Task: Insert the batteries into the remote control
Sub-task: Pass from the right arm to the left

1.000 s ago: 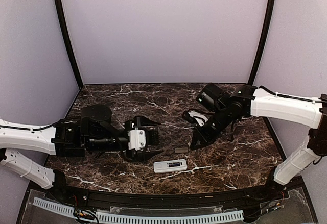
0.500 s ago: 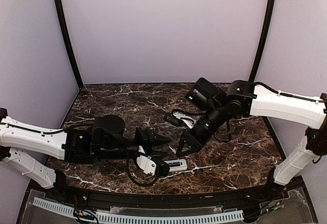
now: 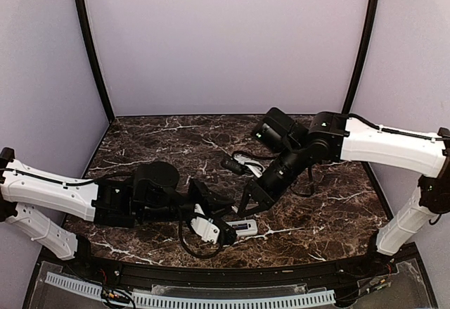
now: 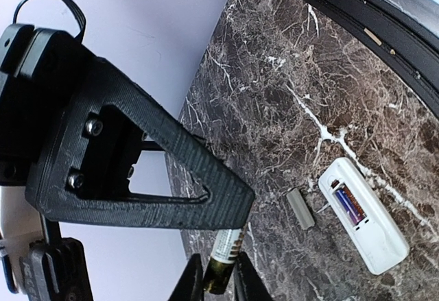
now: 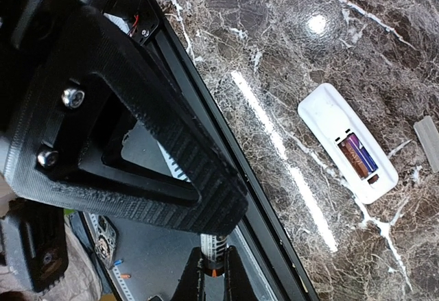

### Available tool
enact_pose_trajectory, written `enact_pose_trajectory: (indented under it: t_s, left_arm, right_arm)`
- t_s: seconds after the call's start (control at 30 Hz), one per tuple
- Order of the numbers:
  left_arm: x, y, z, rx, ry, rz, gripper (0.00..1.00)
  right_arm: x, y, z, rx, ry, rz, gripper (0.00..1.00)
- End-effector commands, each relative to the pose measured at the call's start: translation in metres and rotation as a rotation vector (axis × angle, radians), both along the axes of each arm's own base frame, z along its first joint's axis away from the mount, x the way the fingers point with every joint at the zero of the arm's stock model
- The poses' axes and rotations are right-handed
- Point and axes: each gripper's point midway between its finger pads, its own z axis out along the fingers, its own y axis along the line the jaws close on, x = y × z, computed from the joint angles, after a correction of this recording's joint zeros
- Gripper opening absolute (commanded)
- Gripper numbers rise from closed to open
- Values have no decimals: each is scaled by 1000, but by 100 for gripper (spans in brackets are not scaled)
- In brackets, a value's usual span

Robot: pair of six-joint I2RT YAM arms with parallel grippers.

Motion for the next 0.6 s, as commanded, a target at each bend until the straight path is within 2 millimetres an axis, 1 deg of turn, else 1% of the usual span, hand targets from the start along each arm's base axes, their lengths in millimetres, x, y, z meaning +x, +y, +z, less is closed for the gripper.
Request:
enact_pose_trajectory:
  t_s: [0.0, 0.03, 0.1, 0.23, 0.33, 0.37, 0.4, 0.43, 0.47, 0.5, 0.53, 0.57]
  left_arm:
    - [-1, -5, 12, -33, -6, -4, 10]
    - [-2, -6, 12, -33, -5, -6, 5]
    - [-3, -6, 12, -39, 2, -4, 0]
    - [-6, -5, 14, -59, 25, 2, 0]
    - [-1, -5, 19, -89, 53, 47, 0]
    - [2, -5, 19, -106, 91, 78, 0]
    - [8, -4, 21, -118, 101, 122, 0]
    - [11, -4, 20, -138, 152, 163, 0]
    - [18, -1, 21, -147, 170, 213, 0]
    - [23, 0, 21, -174, 224, 269, 0]
    - [24, 2, 17, -172, 263, 294, 0]
    - [24, 2, 16, -201, 340, 327, 0]
  right_arm:
    - [2, 11, 9, 33, -18, 5, 0]
    - [2, 11, 8, 31, -21, 3, 0]
    - [4, 12, 8, 27, -25, -2, 0]
    - [7, 12, 7, 23, -37, -10, 0]
    - [11, 11, 10, 18, -60, -25, 0]
    - [14, 9, 12, 14, -79, -41, 5]
    - [18, 6, 16, 14, -103, -60, 16]
    - [22, 3, 21, 20, -125, -81, 27]
    - [26, 0, 26, 32, -148, -102, 35]
    - [29, -2, 35, 66, -172, -125, 41]
    - [32, -3, 39, 90, -184, -145, 46]
    - [34, -4, 43, 116, -191, -164, 50]
